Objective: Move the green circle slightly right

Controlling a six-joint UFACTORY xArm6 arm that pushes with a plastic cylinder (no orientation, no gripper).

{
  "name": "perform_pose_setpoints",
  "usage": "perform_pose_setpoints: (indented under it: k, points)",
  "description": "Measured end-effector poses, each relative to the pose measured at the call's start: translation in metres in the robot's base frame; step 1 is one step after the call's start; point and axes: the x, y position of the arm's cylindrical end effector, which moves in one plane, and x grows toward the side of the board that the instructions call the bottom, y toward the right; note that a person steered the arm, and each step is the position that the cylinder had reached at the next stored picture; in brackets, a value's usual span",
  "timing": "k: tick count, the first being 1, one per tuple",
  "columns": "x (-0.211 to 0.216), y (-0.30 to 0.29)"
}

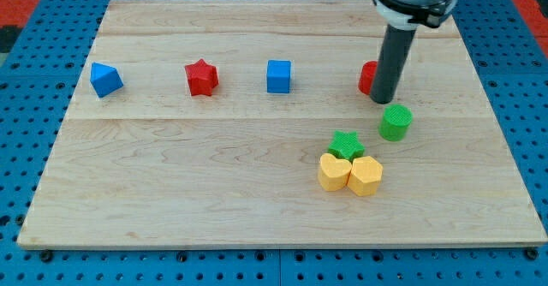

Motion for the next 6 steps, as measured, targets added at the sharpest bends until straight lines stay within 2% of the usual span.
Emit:
perform_pose_setpoints:
  k: [1, 2, 3, 6]
  points:
    - [-0.003, 0.006]
    - [0.009, -0.032]
    - [0.043, -0.058]
    - [0.036, -0.035]
